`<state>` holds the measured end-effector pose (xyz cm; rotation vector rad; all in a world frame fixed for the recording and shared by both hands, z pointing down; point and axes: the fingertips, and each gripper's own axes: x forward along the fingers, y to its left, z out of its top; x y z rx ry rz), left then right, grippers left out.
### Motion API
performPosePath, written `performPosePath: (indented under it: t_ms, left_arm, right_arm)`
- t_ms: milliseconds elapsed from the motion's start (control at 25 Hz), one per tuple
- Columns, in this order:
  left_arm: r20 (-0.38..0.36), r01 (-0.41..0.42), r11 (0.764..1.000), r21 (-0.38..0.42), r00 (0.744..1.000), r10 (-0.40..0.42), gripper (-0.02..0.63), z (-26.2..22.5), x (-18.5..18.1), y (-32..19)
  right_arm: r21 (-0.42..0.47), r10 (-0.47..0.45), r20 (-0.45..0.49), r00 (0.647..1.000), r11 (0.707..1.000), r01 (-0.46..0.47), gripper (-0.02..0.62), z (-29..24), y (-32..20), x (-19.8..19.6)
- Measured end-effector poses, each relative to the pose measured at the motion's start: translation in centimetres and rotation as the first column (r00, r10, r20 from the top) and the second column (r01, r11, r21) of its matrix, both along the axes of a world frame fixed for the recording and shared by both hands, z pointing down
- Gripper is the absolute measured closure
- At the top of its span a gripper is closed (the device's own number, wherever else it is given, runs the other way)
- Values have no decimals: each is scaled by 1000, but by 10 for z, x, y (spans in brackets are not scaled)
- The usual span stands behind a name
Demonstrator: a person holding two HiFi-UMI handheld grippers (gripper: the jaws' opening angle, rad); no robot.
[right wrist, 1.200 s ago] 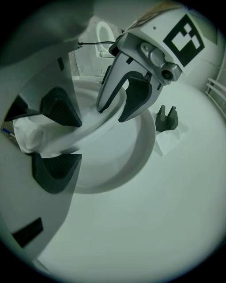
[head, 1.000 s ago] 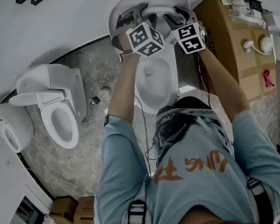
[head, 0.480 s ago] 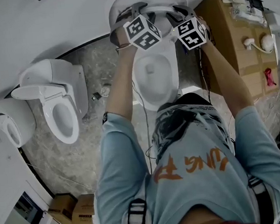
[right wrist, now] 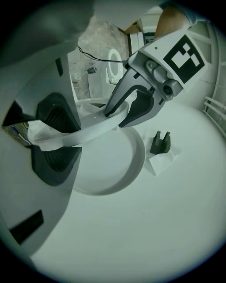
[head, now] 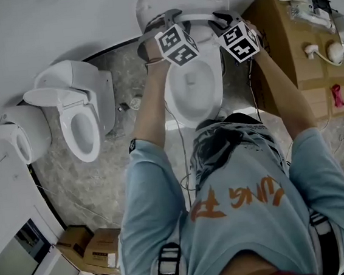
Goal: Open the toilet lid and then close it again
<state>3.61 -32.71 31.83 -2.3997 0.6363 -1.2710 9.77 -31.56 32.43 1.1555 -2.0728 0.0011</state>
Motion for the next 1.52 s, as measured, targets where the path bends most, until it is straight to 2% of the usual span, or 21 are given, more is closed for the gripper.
performPosePath:
  t_ms: [160, 320, 600, 760, 840, 1120, 1320, 1520]
  left_arm:
    - [49, 12, 1000, 11, 999, -13, 449, 4, -3, 32]
    - [92, 49, 999, 10, 995, -50, 450, 11, -14, 66]
    - [151, 88, 996, -19, 985, -84, 470, 31, -29, 135]
    - [275, 75, 997, 15, 958, -76, 490, 51, -46, 174]
    - [313, 81, 996, 25, 946, -85, 492, 61, -49, 190]
    - [352, 126, 991, -43, 930, -102, 471, 98, -62, 241]
    - [381, 164, 976, -143, 919, -99, 436, 139, -73, 286]
    - [400, 167, 968, -190, 913, -79, 404, 174, -81, 311]
  right_arm:
    - [-37, -82, -28, 996, 996, 81, 485, 2, 33, -3]
    - [-41, -150, -17, 989, 988, 149, 477, 8, 69, -14]
    - [-78, -301, -40, 953, 952, 297, 465, 25, 141, -29]
    - [-106, -384, -51, 922, 920, 378, 457, 41, 181, -40]
    - [-125, -420, -46, 906, 903, 412, 448, 50, 197, -43]
    - [-180, -539, -34, 842, 832, 525, 437, 85, 246, -58]
    - [-231, -629, -32, 776, 760, 607, 419, 122, 288, -68]
    - [-254, -676, -29, 736, 718, 649, 393, 156, 310, -77]
